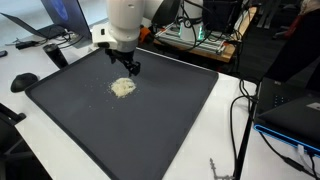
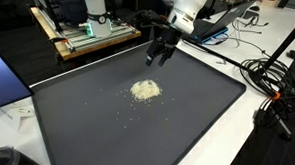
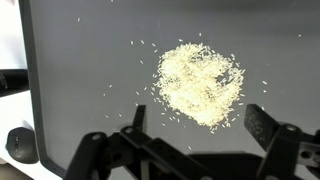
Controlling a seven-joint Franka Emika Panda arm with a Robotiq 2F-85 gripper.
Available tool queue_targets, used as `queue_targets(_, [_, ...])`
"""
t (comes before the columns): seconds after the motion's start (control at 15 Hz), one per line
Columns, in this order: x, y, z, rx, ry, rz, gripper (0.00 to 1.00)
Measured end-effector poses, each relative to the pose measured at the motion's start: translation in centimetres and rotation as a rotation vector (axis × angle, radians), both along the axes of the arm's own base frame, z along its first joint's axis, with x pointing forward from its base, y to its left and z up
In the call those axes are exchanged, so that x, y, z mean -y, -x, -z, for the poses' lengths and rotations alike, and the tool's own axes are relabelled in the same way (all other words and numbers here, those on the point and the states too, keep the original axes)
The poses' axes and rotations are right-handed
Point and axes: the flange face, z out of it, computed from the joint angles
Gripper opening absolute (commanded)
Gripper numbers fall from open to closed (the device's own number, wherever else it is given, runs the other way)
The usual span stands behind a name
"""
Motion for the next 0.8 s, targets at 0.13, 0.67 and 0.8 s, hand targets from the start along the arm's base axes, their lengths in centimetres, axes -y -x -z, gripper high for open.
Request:
queue_targets(0.13, [-1.7,-0.3,0.6,-0.011,0.031,0.007,1.00])
queue_targets(0.67, [-3.6,-4.0,1.0,-0.043,0.011,0.055,1.00])
queue_targets(0.8, [-2.3,-5.4,0.6,-0.044,-0.033,0.078,1.00])
